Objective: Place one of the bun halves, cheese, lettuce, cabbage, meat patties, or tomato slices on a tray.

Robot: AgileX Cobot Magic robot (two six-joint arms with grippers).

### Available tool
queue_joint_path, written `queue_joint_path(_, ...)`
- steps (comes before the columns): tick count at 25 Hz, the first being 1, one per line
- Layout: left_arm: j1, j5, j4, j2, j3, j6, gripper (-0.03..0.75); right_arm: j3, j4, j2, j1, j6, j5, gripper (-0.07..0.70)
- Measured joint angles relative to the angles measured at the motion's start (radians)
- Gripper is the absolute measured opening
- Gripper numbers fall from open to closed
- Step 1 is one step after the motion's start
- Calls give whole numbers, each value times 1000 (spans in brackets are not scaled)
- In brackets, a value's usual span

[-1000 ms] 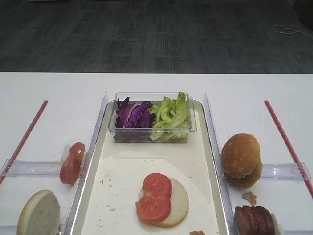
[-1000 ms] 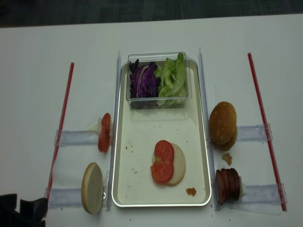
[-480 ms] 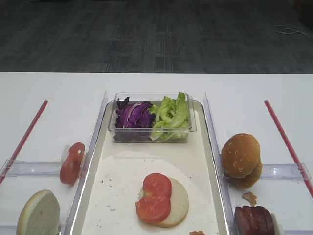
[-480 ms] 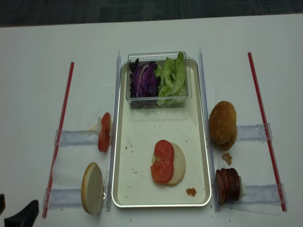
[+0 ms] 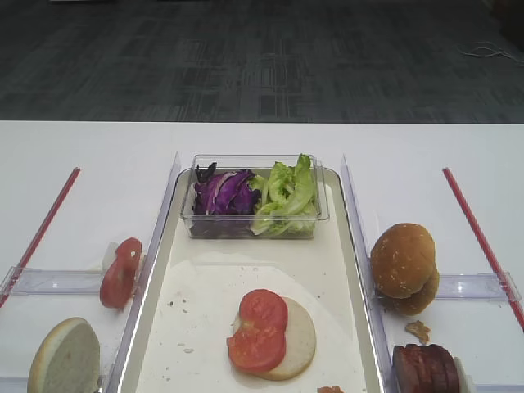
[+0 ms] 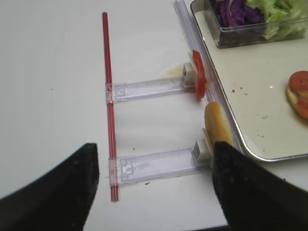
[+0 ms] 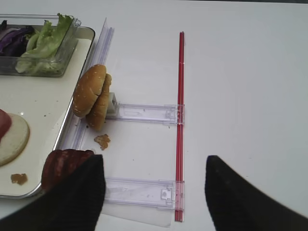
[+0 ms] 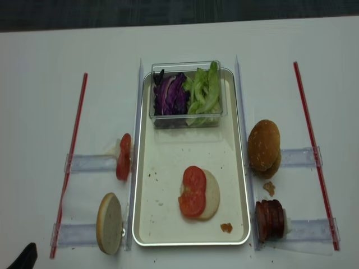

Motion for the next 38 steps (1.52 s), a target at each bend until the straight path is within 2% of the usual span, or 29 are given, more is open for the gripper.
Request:
queue_joint_path(20, 0, 1, 2, 0, 0, -5, 468, 0, 0, 0, 0, 0, 0, 468)
queue_joint_path(27, 0, 1, 2, 0, 0, -68, 468, 0, 0, 0, 0, 0, 0, 468)
queue_joint_path(38, 0, 1, 2, 0, 0, -79, 468, 0, 0, 0, 0, 0, 0, 468)
